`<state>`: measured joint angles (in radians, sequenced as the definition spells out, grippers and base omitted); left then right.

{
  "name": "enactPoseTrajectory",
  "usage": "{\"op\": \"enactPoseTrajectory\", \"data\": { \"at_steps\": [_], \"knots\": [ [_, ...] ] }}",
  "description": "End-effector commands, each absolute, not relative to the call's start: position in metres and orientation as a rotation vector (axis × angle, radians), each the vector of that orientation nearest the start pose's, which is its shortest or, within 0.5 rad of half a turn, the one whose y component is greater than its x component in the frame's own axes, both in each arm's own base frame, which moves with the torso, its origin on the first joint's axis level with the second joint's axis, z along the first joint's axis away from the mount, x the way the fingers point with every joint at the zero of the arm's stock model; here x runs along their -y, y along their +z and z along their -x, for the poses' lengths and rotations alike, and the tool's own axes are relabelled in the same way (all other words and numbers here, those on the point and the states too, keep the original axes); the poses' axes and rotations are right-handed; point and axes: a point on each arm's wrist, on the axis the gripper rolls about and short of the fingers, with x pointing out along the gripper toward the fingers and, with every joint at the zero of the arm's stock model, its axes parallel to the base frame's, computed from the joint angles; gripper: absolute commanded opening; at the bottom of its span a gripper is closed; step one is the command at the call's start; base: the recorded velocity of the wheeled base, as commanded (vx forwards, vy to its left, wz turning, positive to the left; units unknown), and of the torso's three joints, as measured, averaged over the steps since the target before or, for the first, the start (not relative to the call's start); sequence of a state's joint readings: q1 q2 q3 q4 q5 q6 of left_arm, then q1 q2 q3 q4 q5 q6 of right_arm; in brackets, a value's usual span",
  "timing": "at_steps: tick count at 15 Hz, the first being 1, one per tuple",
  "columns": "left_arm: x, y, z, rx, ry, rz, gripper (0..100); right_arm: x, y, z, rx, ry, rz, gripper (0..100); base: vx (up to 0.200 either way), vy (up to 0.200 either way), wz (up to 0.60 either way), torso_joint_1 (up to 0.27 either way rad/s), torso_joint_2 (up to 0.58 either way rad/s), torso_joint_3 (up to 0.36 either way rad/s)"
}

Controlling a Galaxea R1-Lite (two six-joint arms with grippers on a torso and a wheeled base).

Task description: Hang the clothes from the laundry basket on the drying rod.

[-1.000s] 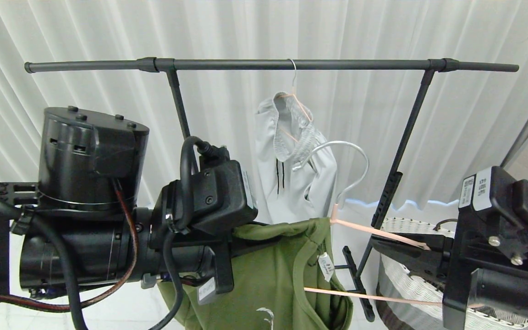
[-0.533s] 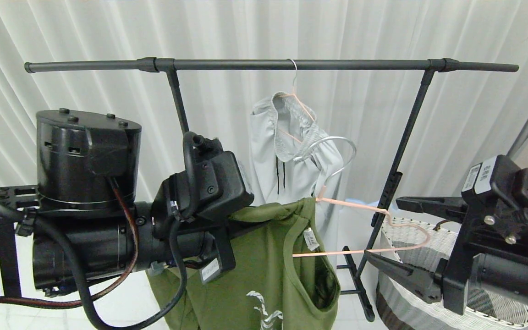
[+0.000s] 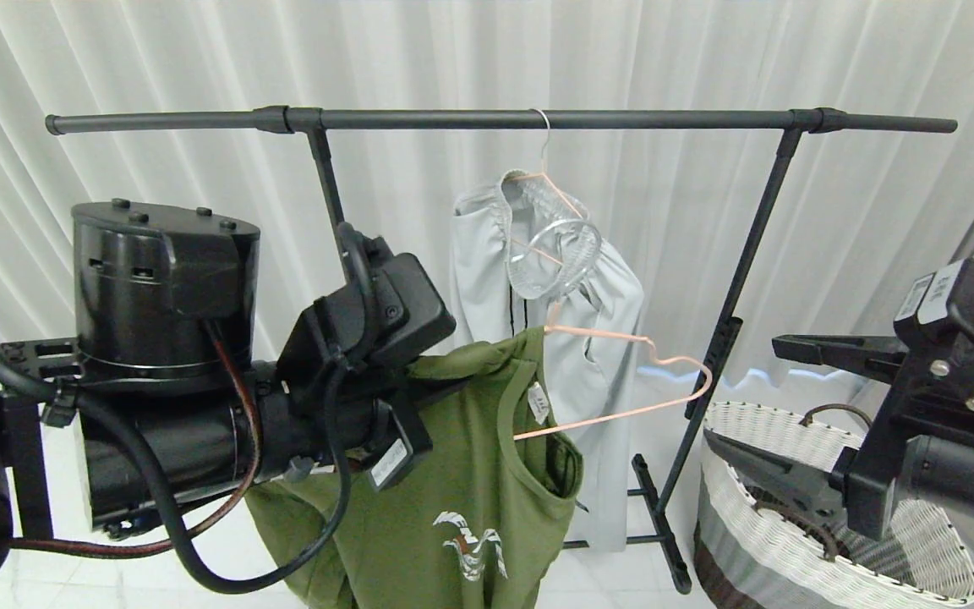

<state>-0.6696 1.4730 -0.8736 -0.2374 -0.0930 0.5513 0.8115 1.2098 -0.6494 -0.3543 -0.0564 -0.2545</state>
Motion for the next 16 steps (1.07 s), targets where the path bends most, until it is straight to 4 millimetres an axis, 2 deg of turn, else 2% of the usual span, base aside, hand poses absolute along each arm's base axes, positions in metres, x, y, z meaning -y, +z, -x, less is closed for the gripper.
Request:
{"op": "enactPoseTrajectory", "data": {
  "at_steps": [1, 4, 6, 10, 16],
  "knots": [
    [0.166, 0.24, -0.204, -0.139, -0.792, -0.519, 0, -0.129, 0.233, -0.123, -0.081, 0.781, 0.324, 100, 0.0, 0.0, 0.0, 0.0, 0.0, 0.0],
    [0.17, 0.261, -0.208, -0.097, -0.774, -0.427, 0, -0.134, 0.229, -0.121, -0.109, 0.81, 0.301, 100, 0.0, 0.0, 0.0, 0.0, 0.0, 0.0],
    [0.17, 0.267, -0.208, -0.075, -0.773, -0.419, 0, -0.138, 0.226, -0.124, -0.14, 0.806, 0.271, 100, 0.0, 0.0, 0.0, 0.0, 0.0, 0.0],
    [0.175, 0.294, -0.191, 0.026, -0.818, -0.382, 0, -0.159, 0.221, -0.144, -0.192, 0.773, 0.106, 100, 0.0, 0.0, 0.0, 0.0, 0.0, 0.0],
    [0.173, 0.311, -0.183, 0.091, -0.829, -0.362, 0, -0.188, 0.209, -0.174, -0.15, 0.69, 0.018, 100, 0.0, 0.0, 0.0, 0.0, 0.0, 0.0]
  ]
}}
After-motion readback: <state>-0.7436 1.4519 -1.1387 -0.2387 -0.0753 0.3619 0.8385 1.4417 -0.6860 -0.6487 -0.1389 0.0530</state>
